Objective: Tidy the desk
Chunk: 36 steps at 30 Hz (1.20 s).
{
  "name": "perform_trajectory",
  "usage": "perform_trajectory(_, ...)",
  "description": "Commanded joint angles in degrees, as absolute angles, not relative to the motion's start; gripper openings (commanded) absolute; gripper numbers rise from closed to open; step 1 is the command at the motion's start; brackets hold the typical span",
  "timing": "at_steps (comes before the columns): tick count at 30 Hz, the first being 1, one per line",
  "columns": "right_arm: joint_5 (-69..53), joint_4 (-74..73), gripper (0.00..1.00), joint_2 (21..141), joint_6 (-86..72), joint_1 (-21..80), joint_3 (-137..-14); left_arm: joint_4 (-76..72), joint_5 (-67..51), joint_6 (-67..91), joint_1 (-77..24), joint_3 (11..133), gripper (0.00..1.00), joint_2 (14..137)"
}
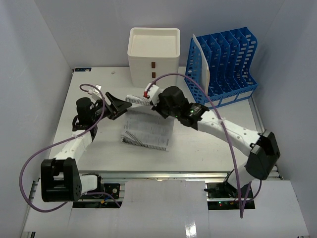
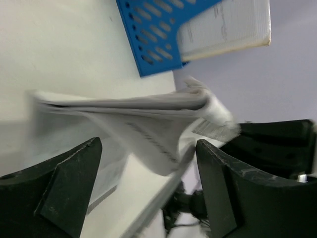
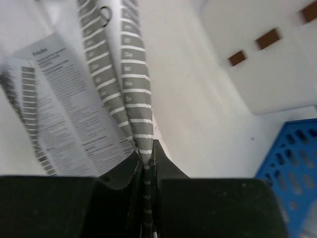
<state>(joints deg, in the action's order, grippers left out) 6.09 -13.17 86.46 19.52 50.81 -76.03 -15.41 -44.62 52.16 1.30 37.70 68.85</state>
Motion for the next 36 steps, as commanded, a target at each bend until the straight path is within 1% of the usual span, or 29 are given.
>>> perform_trajectory(1,1.0,-7.4,0.08,78.8,25.8,48.9,-76.3,-3.3,-36.8,40.7,2.7,37.9,0.90,61.8)
perform_trajectory(4,-1.2,-7.2,0.08,76.4,26.7,47.4,-75.7,-3.9,-37.2,38.2,2.8,36.0,0.92,59.2)
perform_trajectory(9,-7.9,-6.9,0.08,72.7,29.1,45.0,-73.2,-10.8,-45.0,32.1,2.8,32.9,0.92,59.0)
perform_trajectory(11,-9.5,-7.4,0.08,71.7,30.0,44.2,-73.1,-13.0,-46.5,29.1,2.7,32.3,0.95,58.8)
perform_trajectory(14,-10.9,-8.0,0.08,70.3,30.9,42.7,-73.2,-16.4,-46.0,24.7,2.7,31.6,0.98,57.2)
perform_trajectory(20,-15.4,-8.8,0.08,68.1,30.9,37.3,-73.6,-25.8,-42.7,18.0,2.8,27.8,0.98,49.5)
perform_trajectory(22,-17.5,-9.1,0.08,67.5,30.5,36.8,-73.6,-27.8,-45.1,18.6,2.7,27.5,0.98,50.2)
perform_trajectory(23,-18.0,-9.1,0.08,67.5,30.2,36.8,-73.5,-29.1,-48.1,19.0,2.7,27.9,0.98,51.4)
perform_trajectory(25,-19.2,-9.0,0.08,67.5,29.4,36.7,-73.3,-30.4,-57.9,21.8,2.7,29.8,0.98,55.8)
perform_trajectory(28,-20.2,-8.8,0.08,67.8,28.8,36.7,-73.5,-35.7,-64.0,29.5,2.7,30.9,0.98,62.5)
perform_trajectory(31,-21.5,-8.9,0.08,67.9,28.2,36.7,-73.7,-41.3,-65.5,32.5,2.7,30.3,0.98,65.0)
perform_trajectory(36,-24.2,-9.1,0.08,67.9,27.7,36.7,-73.7,-39.3,-66.3,30.4,2.8,33.5,0.98,68.9)
